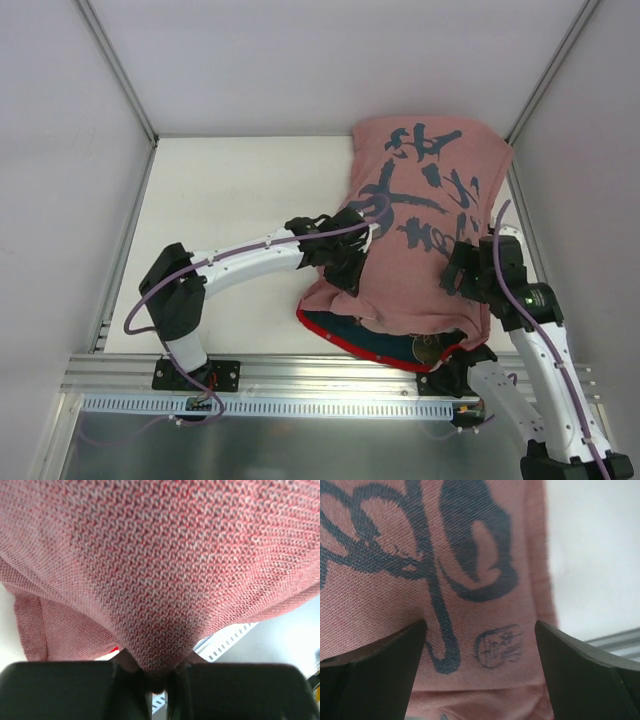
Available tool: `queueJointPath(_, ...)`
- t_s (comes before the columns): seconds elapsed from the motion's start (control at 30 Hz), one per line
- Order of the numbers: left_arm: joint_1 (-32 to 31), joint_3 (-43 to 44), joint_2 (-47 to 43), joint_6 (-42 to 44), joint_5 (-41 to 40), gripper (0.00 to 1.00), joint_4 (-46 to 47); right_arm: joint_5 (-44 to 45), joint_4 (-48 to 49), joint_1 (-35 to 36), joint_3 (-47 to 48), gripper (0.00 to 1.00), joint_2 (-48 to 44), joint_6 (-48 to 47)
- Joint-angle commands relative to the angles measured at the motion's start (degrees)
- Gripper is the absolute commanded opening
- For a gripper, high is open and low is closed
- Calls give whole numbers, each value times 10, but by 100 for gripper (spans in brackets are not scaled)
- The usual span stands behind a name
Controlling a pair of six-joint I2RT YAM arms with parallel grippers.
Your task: Remove the pillowcase from the pillow
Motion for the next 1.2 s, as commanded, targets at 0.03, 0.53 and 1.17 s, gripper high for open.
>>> queueJointPath(0.03, 21, 7, -57, 1, -35, 0, 11, -200, 128, 24, -75, 64, 25, 62)
queueJointPath(0.53, 258, 73, -126, -27, 37, 15, 10, -19, 339, 379, -13, 1, 126, 267)
queueJointPath(1.17, 263, -308, -470, -308, -50, 62, 63, -8, 383, 375, 68, 1, 227, 245)
